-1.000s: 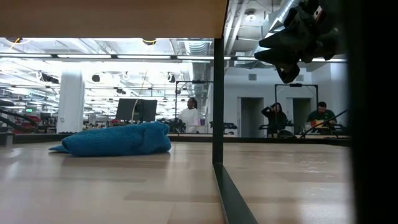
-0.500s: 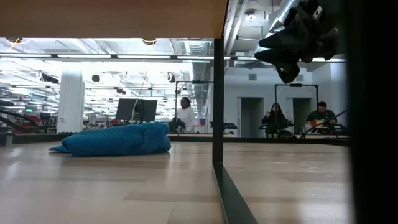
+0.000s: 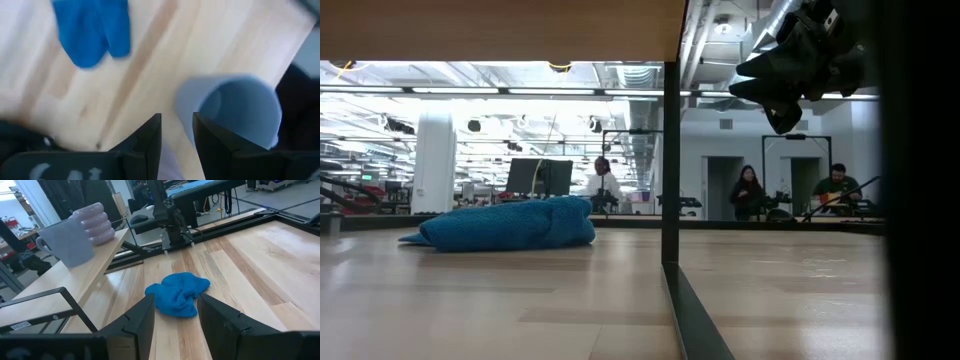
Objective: Stack small to large cups/mugs on shelf
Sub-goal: Put the top blue cup on the shelf, then put the light blue cup on the shelf
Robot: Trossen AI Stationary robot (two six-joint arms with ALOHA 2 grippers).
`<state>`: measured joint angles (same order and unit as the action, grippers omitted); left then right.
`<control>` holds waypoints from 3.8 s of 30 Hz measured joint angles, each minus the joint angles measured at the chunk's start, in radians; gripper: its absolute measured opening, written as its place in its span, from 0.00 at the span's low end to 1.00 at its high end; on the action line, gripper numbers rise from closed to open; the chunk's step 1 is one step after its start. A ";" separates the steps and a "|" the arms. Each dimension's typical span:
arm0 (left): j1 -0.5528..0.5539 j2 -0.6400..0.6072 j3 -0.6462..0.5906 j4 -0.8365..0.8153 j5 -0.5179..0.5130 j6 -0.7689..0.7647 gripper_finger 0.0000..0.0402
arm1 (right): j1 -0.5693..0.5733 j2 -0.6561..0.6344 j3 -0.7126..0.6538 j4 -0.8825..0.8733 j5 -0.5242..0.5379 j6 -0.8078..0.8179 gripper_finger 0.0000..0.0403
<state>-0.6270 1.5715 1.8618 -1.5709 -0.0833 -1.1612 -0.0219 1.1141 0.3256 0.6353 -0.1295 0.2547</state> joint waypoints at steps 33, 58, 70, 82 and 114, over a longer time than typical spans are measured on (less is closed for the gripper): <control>-0.090 -0.715 -0.704 0.203 -1.108 0.375 0.27 | -0.007 0.000 0.000 0.000 0.000 -0.080 0.42; -0.303 -1.214 -1.431 1.256 -1.177 1.071 0.27 | -0.024 0.000 0.000 0.062 0.000 -0.143 0.42; -0.274 -1.247 -1.431 1.389 -0.908 1.356 0.27 | -0.033 0.000 0.000 0.054 0.000 -0.143 0.42; 0.071 -1.353 -1.437 1.444 -0.596 1.456 0.27 | -0.033 0.000 0.000 0.054 0.000 -0.142 0.42; 0.677 -1.475 -1.689 1.528 -0.236 1.302 0.27 | 0.016 0.000 0.000 0.068 -0.005 -0.150 0.42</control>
<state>0.0502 0.0961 0.1732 -0.0432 -0.3194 0.1413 -0.0064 1.1145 0.3260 0.7036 -0.1341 0.1047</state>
